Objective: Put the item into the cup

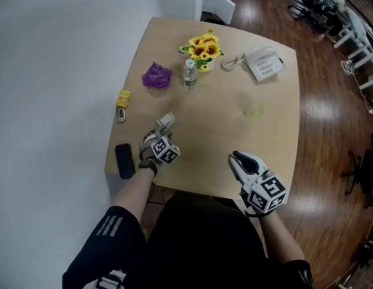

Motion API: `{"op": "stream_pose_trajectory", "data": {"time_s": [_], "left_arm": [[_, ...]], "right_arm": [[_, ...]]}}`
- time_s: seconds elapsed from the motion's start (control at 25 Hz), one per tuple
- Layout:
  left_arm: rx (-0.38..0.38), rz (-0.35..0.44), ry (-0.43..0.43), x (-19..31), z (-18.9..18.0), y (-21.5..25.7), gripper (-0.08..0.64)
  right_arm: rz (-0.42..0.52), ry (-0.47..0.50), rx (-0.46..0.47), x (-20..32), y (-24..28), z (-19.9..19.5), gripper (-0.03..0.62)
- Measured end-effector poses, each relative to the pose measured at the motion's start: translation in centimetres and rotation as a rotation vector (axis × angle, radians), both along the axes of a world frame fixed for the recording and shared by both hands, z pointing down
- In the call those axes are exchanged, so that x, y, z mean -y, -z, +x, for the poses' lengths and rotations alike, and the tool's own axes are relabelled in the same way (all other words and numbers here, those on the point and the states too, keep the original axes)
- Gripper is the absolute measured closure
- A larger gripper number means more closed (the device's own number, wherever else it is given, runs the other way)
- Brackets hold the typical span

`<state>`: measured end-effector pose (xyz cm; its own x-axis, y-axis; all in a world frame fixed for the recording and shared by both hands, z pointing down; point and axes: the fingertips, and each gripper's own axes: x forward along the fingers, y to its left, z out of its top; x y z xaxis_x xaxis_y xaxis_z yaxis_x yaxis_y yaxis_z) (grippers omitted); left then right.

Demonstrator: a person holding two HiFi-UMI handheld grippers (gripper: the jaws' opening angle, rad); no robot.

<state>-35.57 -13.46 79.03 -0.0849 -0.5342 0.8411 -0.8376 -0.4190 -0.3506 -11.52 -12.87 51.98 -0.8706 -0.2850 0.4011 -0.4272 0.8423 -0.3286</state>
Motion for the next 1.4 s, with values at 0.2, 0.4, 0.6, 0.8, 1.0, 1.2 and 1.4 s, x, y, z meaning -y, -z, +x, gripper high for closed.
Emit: {"op": "stream_pose_trajectory", "data": {"time_s": [0.2, 0.4, 0.6, 0.8, 1.0, 1.2, 1.4], "left_arm": [[0.007, -0.013, 0.033, -0.1, -0.6, -0.6, 0.431], [0.016, -0.012, 0.030, 0.2, -1.1, -0.8, 0.464], [0.012, 0.019, 0.049, 0.4, -1.5, -0.2, 0.527], [-0.047, 0.058, 0.080, 0.6, -2.1, 1.2, 0.560], [-0.164, 0.094, 0.121, 1.1, -1.7, 3.9, 0.560], [-0.361, 0.120, 0.150, 2.4, 0.5, 8.1, 0.560], [-0.468, 0.123, 0.096, 4.4, 4.1, 12.9, 0.560]], "right_arm": [[0.015, 0.064, -0.010, -0.1, -0.2, -1.4, 0.514], [0.015, 0.082, 0.005, -0.4, 0.2, -2.2, 0.514], [0.002, 0.077, 0.001, -0.4, -0.1, -1.4, 0.514], [-0.004, 0.057, 0.011, -0.1, 0.0, -0.8, 0.514], [-0.011, 0.030, 0.019, 0.2, 0.0, 0.4, 0.514], [-0.016, -0.001, 0.033, 0.5, 0.2, 2.0, 0.514], [-0.024, -0.051, 0.052, 1.3, 0.6, 4.2, 0.514]]}}
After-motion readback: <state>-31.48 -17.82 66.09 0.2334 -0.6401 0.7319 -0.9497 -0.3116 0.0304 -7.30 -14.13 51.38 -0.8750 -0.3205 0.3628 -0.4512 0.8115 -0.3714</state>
